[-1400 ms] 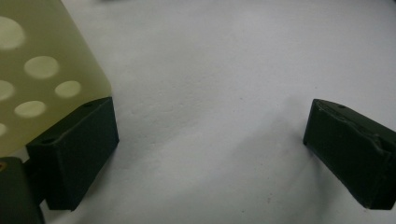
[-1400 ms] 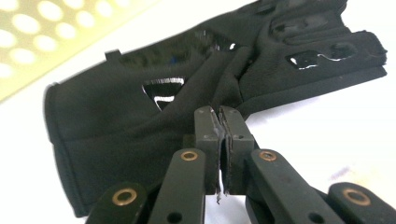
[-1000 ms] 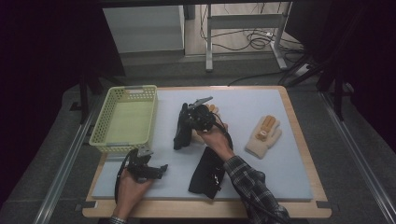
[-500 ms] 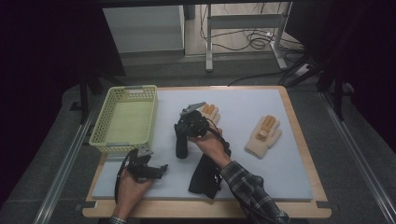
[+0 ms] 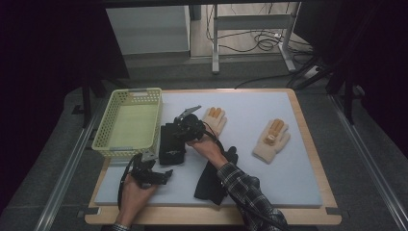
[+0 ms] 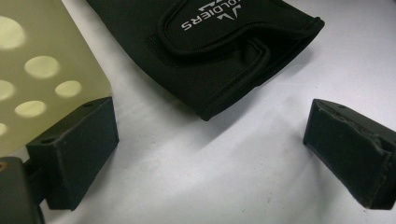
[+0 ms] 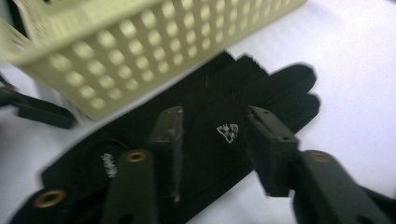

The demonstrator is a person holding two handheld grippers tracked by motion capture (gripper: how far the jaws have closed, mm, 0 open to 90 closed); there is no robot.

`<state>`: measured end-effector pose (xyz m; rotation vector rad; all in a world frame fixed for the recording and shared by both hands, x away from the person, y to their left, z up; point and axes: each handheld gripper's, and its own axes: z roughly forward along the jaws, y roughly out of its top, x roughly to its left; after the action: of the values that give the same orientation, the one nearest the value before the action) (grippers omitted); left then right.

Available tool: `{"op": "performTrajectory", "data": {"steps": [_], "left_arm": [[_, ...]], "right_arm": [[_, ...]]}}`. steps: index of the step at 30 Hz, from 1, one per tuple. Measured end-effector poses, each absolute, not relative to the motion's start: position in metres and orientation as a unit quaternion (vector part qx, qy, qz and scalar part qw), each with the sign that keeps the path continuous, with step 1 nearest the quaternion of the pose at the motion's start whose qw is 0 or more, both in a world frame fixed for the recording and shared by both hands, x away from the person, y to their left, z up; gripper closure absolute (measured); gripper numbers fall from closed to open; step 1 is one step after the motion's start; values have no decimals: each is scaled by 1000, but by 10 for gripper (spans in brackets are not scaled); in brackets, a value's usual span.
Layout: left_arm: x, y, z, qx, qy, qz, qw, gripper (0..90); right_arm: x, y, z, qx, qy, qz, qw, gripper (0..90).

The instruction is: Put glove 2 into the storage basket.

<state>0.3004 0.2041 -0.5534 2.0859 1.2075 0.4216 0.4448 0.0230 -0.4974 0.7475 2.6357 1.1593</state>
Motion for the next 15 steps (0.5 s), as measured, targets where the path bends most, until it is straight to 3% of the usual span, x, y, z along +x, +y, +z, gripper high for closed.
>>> {"op": "performTrajectory", "data": {"steps": [3, 7, 9, 10, 11, 12, 15], "left_arm": [[300, 204, -553, 802, 464, 162, 340, 33], [300, 204, -553, 802, 464, 162, 340, 33], [300, 204, -553, 802, 464, 162, 340, 33], [300, 204, -553, 802, 464, 162, 340, 33], [300, 204, -553, 802, 464, 162, 340, 33], [300, 204, -553, 802, 464, 162, 340, 33], [300, 204, -553, 802, 464, 162, 340, 33]], "right_arm": [[450, 28, -516, 241, 890, 379, 79, 469], [452, 35, -532, 219, 905, 353, 91, 469], [453, 33, -535, 213, 903, 364, 86, 579], [453, 33, -535, 213, 903, 364, 86, 579], [453, 32, -534, 214, 903, 362, 88, 657], [455, 30, -533, 219, 904, 359, 82, 839], [454, 29, -533, 223, 904, 358, 75, 886]]}}
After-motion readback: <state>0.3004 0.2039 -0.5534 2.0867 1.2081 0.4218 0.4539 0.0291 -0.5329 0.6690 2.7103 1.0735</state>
